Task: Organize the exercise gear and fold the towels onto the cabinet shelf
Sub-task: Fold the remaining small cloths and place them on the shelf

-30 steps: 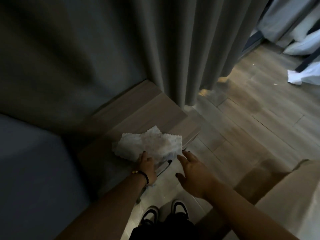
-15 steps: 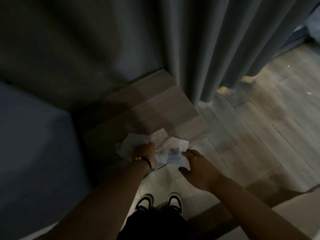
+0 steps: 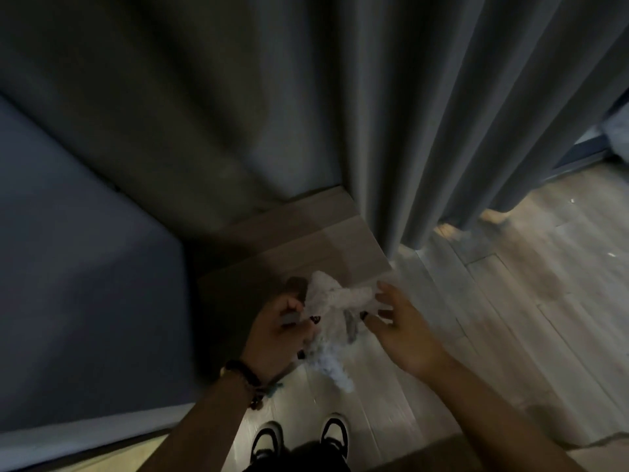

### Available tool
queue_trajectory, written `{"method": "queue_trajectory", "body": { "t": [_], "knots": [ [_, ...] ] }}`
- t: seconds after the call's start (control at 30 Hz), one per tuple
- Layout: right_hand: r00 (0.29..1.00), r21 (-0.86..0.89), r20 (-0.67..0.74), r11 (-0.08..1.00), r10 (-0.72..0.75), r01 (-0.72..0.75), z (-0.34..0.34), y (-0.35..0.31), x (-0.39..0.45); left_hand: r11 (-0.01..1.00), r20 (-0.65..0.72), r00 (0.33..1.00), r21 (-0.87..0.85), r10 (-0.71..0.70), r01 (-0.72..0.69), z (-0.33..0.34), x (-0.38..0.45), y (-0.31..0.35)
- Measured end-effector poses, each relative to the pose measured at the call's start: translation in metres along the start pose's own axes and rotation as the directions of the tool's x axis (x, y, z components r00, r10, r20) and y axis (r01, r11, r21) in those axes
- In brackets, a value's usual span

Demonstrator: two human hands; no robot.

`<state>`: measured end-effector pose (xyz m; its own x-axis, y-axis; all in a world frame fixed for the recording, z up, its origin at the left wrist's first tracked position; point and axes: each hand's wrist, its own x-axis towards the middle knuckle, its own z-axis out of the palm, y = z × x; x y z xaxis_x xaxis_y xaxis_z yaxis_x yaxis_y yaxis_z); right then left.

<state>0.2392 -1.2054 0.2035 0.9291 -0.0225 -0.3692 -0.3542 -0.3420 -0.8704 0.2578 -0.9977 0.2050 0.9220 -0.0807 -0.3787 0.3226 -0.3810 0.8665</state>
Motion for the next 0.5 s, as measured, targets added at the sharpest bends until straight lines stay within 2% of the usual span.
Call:
{"method": "queue_trajectory", "body": {
  "t": [0.07, 0.2, 0.33, 0.43, 0.5],
  "knots": [
    [1.000, 0.090, 0.026, 0.996, -0.003, 0.000, -0.006, -0.025, -0.001, 0.993, -0.031, 0.997, -0.095, 0.070, -0.073, -0.007, -0.012, 0.013],
    [0.985, 0.146, 0.137, 0.986, -0.101, 0.081, -0.006, -0.070, -0.008, 0.956, -0.082, 0.973, -0.185, 0.217, -0.229, -0.019, -0.034, 0.038],
    [0.976, 0.292, 0.119, 0.946, -0.182, 0.141, 0.007, -0.102, -0.020, 0.927, -0.084, 0.946, -0.192, 0.312, -0.323, -0.031, -0.053, 0.050],
    [0.966, 0.303, 0.079, 0.929, -0.246, 0.212, 0.014, -0.122, -0.031, 0.903, -0.052, 0.977, -0.374, 0.205, -0.209, -0.037, -0.067, 0.053],
    [0.948, 0.333, 0.110, 0.910, -0.298, 0.248, 0.020, -0.137, -0.039, 0.862, -0.044, 0.993, -0.492, 0.112, -0.120, -0.040, -0.076, 0.052]
  ]
}}
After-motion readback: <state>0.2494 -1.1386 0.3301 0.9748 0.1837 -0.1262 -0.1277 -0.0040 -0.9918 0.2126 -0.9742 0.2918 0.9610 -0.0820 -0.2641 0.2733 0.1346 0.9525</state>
